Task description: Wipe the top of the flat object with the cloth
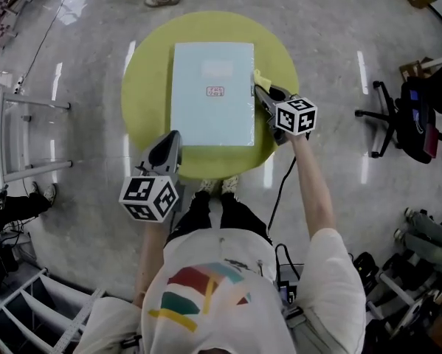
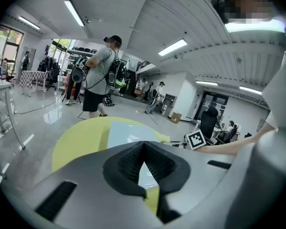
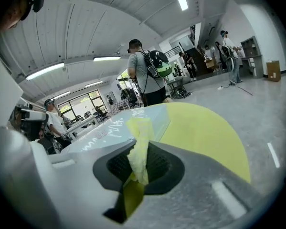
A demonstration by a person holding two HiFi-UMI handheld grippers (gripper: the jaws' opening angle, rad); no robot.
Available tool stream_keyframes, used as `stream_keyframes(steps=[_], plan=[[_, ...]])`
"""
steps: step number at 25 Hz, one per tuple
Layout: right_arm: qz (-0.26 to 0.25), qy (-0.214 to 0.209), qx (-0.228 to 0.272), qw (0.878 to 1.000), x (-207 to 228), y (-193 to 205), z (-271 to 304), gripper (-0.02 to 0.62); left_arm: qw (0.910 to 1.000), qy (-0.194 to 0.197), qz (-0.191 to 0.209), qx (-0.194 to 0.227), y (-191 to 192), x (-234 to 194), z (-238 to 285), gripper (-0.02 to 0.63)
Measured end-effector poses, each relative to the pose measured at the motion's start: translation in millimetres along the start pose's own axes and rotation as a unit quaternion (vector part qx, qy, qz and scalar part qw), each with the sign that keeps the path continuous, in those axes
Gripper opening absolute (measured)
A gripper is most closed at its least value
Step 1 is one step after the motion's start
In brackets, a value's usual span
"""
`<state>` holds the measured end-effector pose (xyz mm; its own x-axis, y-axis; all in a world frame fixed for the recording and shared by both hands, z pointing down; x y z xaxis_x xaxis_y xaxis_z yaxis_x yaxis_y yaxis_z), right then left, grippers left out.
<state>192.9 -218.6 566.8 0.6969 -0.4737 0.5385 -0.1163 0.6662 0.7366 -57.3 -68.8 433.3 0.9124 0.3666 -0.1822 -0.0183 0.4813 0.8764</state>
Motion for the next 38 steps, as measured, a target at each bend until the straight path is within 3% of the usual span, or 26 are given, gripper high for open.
stream_keyframes(steps=[13,18,27,38], plan=[[0.012,-0.008,-0.033,0.999,-53,76,-65,0.027,0.9979,0.031,0.026,0.051,-37,10,-4,0.014],[0.039,-0.015,-0.037,0.998,-71,103,-86,0.028,0.9958,0.043,0.030,0.075,-54,12,-2,0.014],[0.059,-0.004,-0.038,0.998,-86,129,-103,0.028,0.9932,0.060,0.035,0.093,-67,13,2,0.014],[0.060,0.018,-0.043,0.997,-78,127,-110,0.028,0.9923,0.054,0.032,0.107,-82,12,11,0.014]])
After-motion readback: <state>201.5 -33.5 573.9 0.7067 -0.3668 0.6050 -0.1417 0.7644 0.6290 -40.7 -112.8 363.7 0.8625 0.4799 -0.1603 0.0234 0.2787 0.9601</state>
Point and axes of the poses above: the fingertips, and each gripper's own axes: z forward along the fingers, x to its right, y out of its underside, the point moved 4 cm from there along -z, backward along the fingers, and after that the axes turned 9 degrees about z, right-handed, at the moved point
